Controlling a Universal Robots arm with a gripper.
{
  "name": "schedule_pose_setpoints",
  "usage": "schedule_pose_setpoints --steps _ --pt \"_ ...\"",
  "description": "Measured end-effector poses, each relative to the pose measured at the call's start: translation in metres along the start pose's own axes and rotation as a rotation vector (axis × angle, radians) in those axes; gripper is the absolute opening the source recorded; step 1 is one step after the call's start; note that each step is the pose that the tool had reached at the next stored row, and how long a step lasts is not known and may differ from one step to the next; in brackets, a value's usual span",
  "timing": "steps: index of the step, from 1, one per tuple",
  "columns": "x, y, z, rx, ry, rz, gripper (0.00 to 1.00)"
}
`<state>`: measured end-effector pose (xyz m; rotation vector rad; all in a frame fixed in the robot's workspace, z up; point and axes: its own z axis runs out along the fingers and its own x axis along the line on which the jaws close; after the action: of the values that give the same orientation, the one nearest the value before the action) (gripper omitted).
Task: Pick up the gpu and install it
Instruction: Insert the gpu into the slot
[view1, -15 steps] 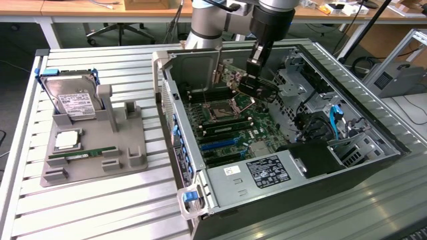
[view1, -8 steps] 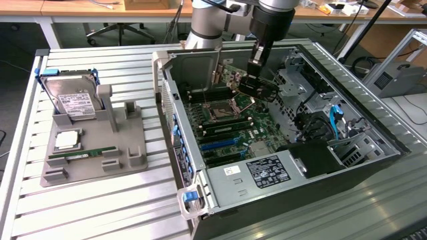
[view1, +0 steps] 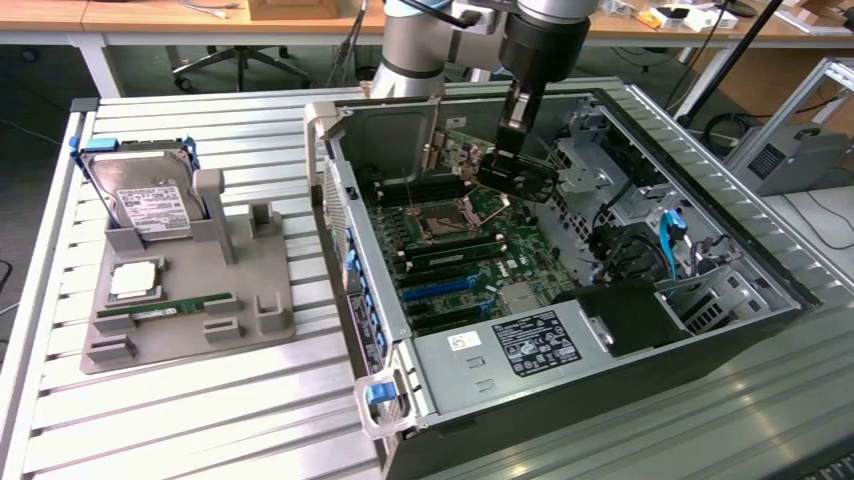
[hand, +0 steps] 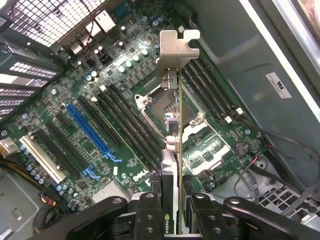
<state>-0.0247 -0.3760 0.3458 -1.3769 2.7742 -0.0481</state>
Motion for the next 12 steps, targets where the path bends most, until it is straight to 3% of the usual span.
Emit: schedule_pose_setpoints --steps 12 --pt "0.0 0.0 0.0003 -0.0017 -0.0033 -0.08 0.27"
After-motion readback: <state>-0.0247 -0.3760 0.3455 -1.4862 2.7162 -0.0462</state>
